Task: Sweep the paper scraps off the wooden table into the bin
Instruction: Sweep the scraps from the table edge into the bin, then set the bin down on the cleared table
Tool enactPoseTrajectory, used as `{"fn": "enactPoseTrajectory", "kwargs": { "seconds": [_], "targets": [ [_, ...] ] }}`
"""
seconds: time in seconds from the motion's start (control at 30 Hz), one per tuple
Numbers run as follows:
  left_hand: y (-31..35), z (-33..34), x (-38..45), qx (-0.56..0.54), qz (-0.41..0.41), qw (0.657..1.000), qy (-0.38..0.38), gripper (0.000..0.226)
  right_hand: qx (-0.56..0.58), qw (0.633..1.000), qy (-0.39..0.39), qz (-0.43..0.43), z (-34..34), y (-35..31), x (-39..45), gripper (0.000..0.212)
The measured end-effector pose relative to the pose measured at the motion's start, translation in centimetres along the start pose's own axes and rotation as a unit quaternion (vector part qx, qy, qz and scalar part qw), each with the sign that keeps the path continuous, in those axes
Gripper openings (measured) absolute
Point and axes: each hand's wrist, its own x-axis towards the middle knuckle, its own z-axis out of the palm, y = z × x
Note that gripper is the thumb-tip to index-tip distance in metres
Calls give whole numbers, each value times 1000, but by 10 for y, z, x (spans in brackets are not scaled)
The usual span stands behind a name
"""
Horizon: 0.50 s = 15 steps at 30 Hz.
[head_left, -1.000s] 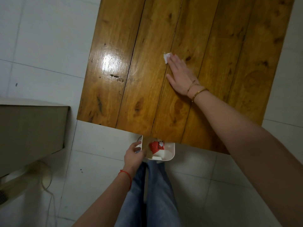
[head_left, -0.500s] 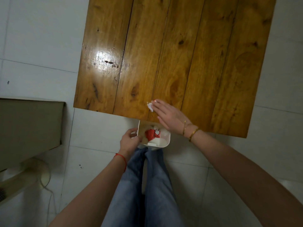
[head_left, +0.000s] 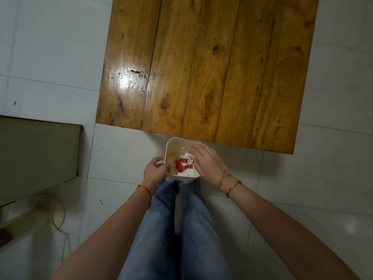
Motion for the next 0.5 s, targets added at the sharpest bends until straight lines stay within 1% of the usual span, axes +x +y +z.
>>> {"fn": "enactPoseTrajectory", "kwargs": {
  "seconds": [0.13, 0.23, 0.33, 0.4, 0.47, 0.5],
  "targets": [
    [2, -13, -26, -2, 23, 1000, 0, 43, 74, 989, 49, 122, -16, -13, -16, 41],
    [12, -21, -45, -11, 44, 999, 1, 44, 122, 968, 43, 214, -29, -25, -29, 50],
    [24, -26, -63, -23, 70, 997, 10, 45, 191, 933, 25, 305, -42, -39, -39, 53],
    [32, -28, -75, -33, 84, 996, 13, 44, 276, 905, 13, 322, -55, -48, -43, 50],
    [40, -28, -87, -43, 94, 995, 6, 39, 357, 880, 22, 314, -69, -57, -45, 35],
    [44, -27, -92, -47, 98, 994, 2, 38, 378, 872, 28, 311, -75, -62, -45, 27]
  ]
}}
